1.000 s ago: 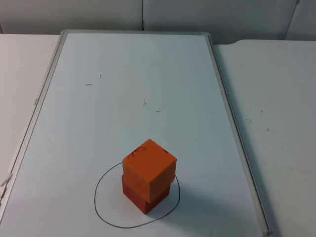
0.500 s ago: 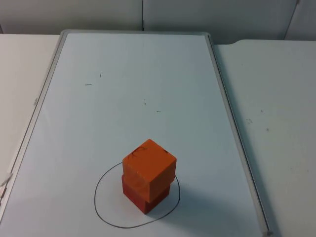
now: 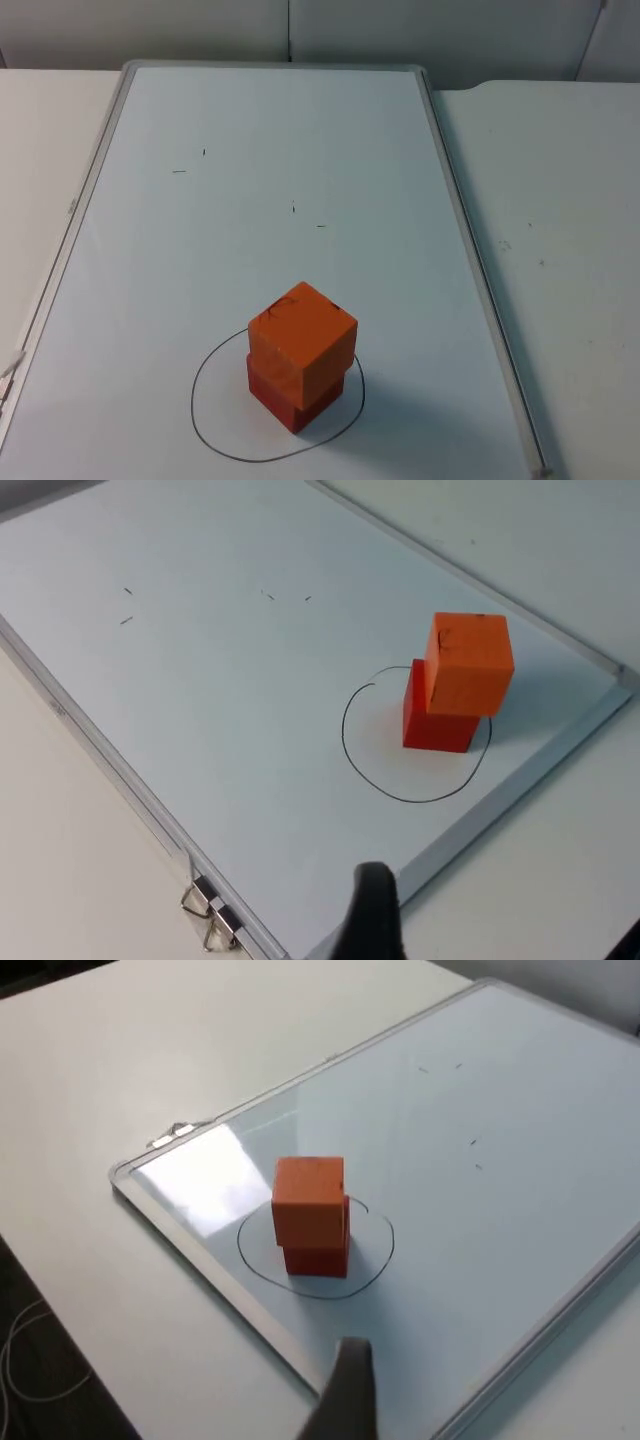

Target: Pick up one cube with the left hand and another cube with the right hand. First place the cube in the right hand at the target position, then stack the cube in the left hand on top.

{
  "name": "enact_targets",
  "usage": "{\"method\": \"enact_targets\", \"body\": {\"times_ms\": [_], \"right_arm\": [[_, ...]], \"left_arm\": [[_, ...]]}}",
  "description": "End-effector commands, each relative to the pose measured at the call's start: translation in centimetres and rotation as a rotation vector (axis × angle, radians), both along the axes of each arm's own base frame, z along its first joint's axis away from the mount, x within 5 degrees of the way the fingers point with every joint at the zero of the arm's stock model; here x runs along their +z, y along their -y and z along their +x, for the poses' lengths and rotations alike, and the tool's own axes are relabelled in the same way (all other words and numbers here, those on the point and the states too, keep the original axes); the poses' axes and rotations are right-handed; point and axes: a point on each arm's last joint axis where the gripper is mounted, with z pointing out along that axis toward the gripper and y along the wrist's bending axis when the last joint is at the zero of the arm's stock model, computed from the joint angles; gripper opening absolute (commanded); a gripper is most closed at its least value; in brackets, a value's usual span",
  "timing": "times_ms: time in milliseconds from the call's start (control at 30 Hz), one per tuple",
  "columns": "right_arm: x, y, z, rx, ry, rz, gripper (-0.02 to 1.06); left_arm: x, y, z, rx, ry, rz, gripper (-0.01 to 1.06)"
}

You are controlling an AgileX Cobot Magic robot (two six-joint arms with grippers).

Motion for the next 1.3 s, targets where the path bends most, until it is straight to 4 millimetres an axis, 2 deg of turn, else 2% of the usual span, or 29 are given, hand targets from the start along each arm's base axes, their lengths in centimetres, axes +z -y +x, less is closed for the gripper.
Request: {"method": "enact_targets", "body": {"times_ms": [0,367,600,667,733,800,933,1067,1133,1267], "right_arm": [[-0.3,0.0,-0.1,0.007,-0.021,-0.018,0.73],[-1.0,0.2,-0.6,0.055,-0.058,-0.102,0.73],[-0.8,0.9,-1.0,0.059,-0.029,-0.048,0.73],[-0.8,1.1,-1.2,0.063,-0.025,-0.028,0.73],[-0.8,1.6,-1.6,0.073,-0.022,0.011,0.73],[-0.9,2.2,-1.9,0.08,-0.012,0.05,0.73],[-1.1,3.2,-2.4,0.078,0.005,0.085,0.73],[-1.6,3.5,-2.4,0.059,-0.021,0.03,0.73],[-2.5,3.2,-2.2,0.06,-0.028,-0.019,0.73],[-2.6,2.8,-2.1,0.08,-0.008,-0.002,0.73]], "left_arm": [[0.0,0.0,-0.2,-0.008,0.011,-0.03,0.67],[0.0,0.0,-0.2,-0.035,0.04,0.002,0.67],[-0.2,0.1,-0.1,-0.043,0.049,0.004,0.67],[-0.3,0.2,0.0,-0.048,0.054,0.007,0.7],[-0.3,0.3,0.0,-0.052,0.056,0.007,0.92],[-0.3,0.3,0.0,-0.052,0.056,0.007,1.05],[-0.3,0.3,0.0,-0.052,0.056,0.007,1.05],[-0.3,0.3,0.0,-0.052,0.056,0.007,1.05],[-0.3,0.3,0.0,-0.052,0.056,0.007,1.05],[-0.3,0.3,0.0,-0.052,0.056,0.007,1.05]]}}
